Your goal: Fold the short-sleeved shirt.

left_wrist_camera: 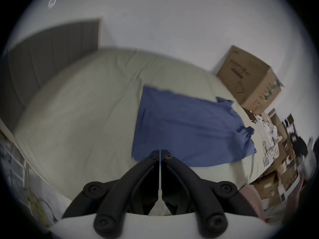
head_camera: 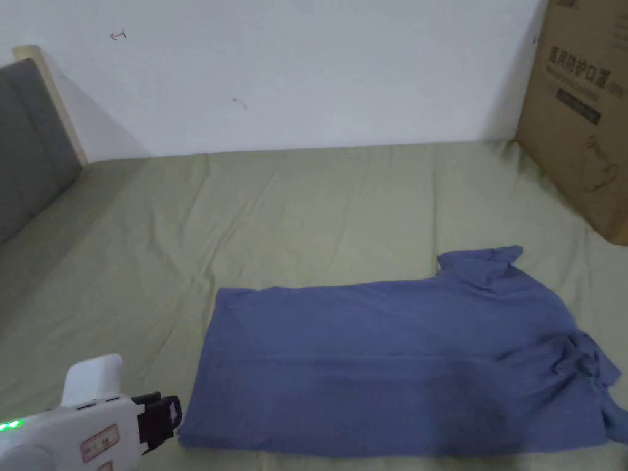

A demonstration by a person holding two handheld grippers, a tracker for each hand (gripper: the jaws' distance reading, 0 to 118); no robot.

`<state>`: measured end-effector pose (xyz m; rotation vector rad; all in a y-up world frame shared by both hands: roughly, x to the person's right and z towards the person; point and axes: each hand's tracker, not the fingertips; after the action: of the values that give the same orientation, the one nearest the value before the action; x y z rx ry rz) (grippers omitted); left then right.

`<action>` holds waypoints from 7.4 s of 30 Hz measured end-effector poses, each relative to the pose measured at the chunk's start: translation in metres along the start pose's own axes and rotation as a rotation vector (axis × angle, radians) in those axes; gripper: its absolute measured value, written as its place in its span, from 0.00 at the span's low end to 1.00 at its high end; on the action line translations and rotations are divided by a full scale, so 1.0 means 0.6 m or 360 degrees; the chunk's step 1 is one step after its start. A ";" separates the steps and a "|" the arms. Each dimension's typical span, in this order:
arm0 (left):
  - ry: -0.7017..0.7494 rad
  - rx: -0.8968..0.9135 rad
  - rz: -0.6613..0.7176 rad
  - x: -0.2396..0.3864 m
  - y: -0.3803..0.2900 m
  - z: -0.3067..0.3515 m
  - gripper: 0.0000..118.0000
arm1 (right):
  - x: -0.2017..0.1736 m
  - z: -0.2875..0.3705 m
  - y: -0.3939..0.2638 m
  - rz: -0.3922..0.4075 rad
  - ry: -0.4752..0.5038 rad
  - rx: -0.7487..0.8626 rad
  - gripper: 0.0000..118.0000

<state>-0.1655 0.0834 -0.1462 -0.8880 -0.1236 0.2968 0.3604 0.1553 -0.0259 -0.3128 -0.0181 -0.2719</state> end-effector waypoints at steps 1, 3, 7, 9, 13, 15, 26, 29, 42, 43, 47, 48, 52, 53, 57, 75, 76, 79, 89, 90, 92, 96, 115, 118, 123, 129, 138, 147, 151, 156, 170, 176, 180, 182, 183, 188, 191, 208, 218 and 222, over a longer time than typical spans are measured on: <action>0.0013 -0.0009 0.0039 -0.018 0.000 -0.024 0.38 | -0.001 0.000 -0.005 -0.0014 0.0020 -0.0030 0.00; 0.0089 -0.0035 0.0037 -0.040 0.004 -0.068 0.78 | -0.006 -0.008 -0.009 -0.0011 0.0032 -0.0083 0.00; 0.0195 -0.0156 -0.0024 -0.042 -0.003 -0.165 0.94 | -0.022 -0.020 -0.020 0.0036 0.0044 -0.0169 0.00; 0.0227 -0.0253 -0.0036 -0.027 0.011 -0.180 0.95 | -0.027 -0.025 -0.026 0.0049 0.0054 -0.0209 0.00; 0.0292 -0.0358 -0.0278 -0.029 -0.018 -0.242 1.00 | -0.030 -0.040 -0.033 0.0056 0.0046 -0.0257 0.00; 0.0397 -0.0264 -0.0282 -0.011 -0.030 -0.231 1.00 | -0.029 -0.046 -0.036 0.0051 0.0039 -0.0267 0.00; 0.0052 -0.0031 -0.0406 0.035 -0.019 -0.123 0.03 | 0.120 -0.113 -0.029 -0.0217 -0.0107 -0.0353 0.00; 0.0056 0.0031 -0.0413 0.052 -0.012 -0.084 0.03 | 0.184 -0.174 -0.007 -0.0293 -0.0028 -0.0593 0.80; 0.0125 0.0012 -0.0324 0.052 -0.002 -0.091 0.03 | 0.272 -0.354 -0.085 -0.0201 -0.0289 -0.1338 0.48; 0.0137 0.0008 -0.0329 0.050 -0.001 -0.094 0.03 | 0.268 -0.352 -0.089 -0.0137 -0.0291 -0.1379 0.32; 0.0133 -0.0033 -0.0274 0.038 0.002 -0.103 0.03 | 0.253 -0.333 -0.069 -0.0135 -0.0137 -0.1409 0.04; 0.0148 -0.0024 -0.0266 0.037 0.001 -0.101 0.03 | 0.242 -0.325 -0.061 -0.0074 -0.0200 -0.1383 0.04; 0.0140 0.0011 -0.0265 0.039 0.010 -0.072 0.03 | 0.223 -0.285 -0.021 0.0095 -0.0137 -0.1287 0.04; 0.0143 0.0026 -0.0294 0.041 0.012 -0.061 0.03 | 0.215 -0.268 -0.015 0.0088 -0.0133 -0.1268 0.04; 0.0120 -0.0008 -0.0372 0.030 0.007 -0.007 0.03 | 0.210 -0.195 -0.006 0.0070 -0.0106 -0.1288 0.04; -0.0086 0.0186 -0.0243 -0.013 -0.071 0.098 0.98 | 0.175 -0.060 -0.052 0.0009 -0.0198 -0.0814 1.00; -0.0109 0.0252 -0.0256 0.002 -0.062 0.114 0.98 | 0.158 -0.049 -0.034 0.0016 -0.0183 -0.0715 1.00; -0.0183 0.0519 -0.0323 0.053 -0.039 0.155 0.98 | 0.089 -0.006 0.009 0.0012 -0.0053 -0.0434 1.00; -0.0148 0.1377 -0.0577 0.179 -0.081 0.222 0.00 | -0.054 0.066 0.011 0.0038 0.0119 0.0414 0.00; -0.0120 0.1383 -0.0580 0.185 -0.077 0.222 0.00 | -0.055 0.059 0.013 0.0024 0.0148 0.0362 0.00; -0.0108 0.1353 -0.0608 0.185 -0.050 0.219 0.00 | -0.055 0.049 0.013 0.0066 0.0134 0.0330 0.00; -0.0109 0.0697 -0.0593 0.145 0.088 0.144 0.00 | -0.045 0.029 0.020 0.0139 0.0077 0.0288 0.00; 0.0137 -0.0311 -0.0638 -0.028 0.179 -0.397 0.93 | -0.026 -0.108 -0.011 0.0246 0.0012 -0.0136 0.00; 0.0163 -0.0310 -0.0576 -0.023 0.181 -0.382 0.84 | -0.023 -0.109 -0.010 0.0225 -0.0005 -0.0147 0.00; 0.0092 -0.0096 -0.0684 -0.012 0.184 -0.312 0.02 | -0.010 -0.098 0.001 0.0068 -0.0027 -0.0082 0.00; 0.0039 0.0275 -0.0860 0.051 0.147 -0.190 0.02 | 0.024 -0.135 0.062 -0.0074 0.0000 0.0018 0.00; -0.0126 0.0554 -0.0655 0.081 0.108 -0.060 0.02 | 0.135 -0.458 0.071 0.0040 -0.0141 -0.0842 1.00; -0.0102 0.0541 -0.0585 0.073 0.119 -0.062 0.02 | 0.236 -0.635 -0.039 0.0189 -0.0528 -0.1429 0.98; -0.0050 0.0490 -0.0575 0.063 0.126 -0.082 0.02 | 0.222 -0.642 -0.046 0.0231 -0.0477 -0.1403 0.90; -0.0044 0.0445 -0.0533 0.055 0.124 -0.098 0.02 | 0.183 -0.609 -0.033 0.0328 -0.0342 -0.1329 0.58; -0.0069 0.0464 -0.0314 0.041 0.149 -0.042 0.02 | 0.170 -0.362 0.106 -0.0031 -0.0197 -0.0616 0.01; -0.0111 0.0502 -0.0269 0.045 0.190 -0.029 0.02 | 0.152 -0.324 0.143 -0.0012 -0.0197 -0.0543 0.01; -0.0132 0.0502 -0.0295 0.053 0.237 -0.058 0.02 | 0.144 -0.369 0.166 -0.0010 -0.0239 -0.0516 0.01; -0.0129 0.0482 -0.0304 0.057 0.262 -0.081 0.02 | 0.143 -0.403 0.177 0.0000 -0.0267 -0.0511 0.01; -0.0123 0.0472 -0.0313 0.059 0.274 -0.094 0.02 | 0.139 -0.420 0.183 0.0013 -0.0282 -0.0509 0.01; -0.0123 0.0442 -0.0331 0.060 0.307 -0.146 0.02 | 0.130 -0.470 0.194 0.0047 -0.0343 -0.0494 0.01; -0.0144 0.0438 -0.0351 0.054 0.296 -0.153 0.02 | 0.132 -0.459 0.176 0.0082 -0.0334 -0.0485 0.01; -0.0167 0.0169 -0.0566 -0.045 -0.045 -0.126 0.07 | 0.236 -0.221 -0.148 -0.0007 -0.0347 -0.0771 0.03; -0.0131 0.0709 -0.0611 0.050 -0.024 -0.035 0.99 | 0.141 -0.166 -0.092 0.0018 -0.0215 0.0031 1.00; -0.0052 0.1244 -0.0618 0.151 -0.041 0.043 0.99 | 0.016 -0.107 -0.065 0.0275 -0.0291 0.0525 1.00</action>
<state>-0.0804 0.1160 -0.1125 -0.0740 -0.1893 -0.0172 0.3574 0.0974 -0.0749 -0.0096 -0.2135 -0.0655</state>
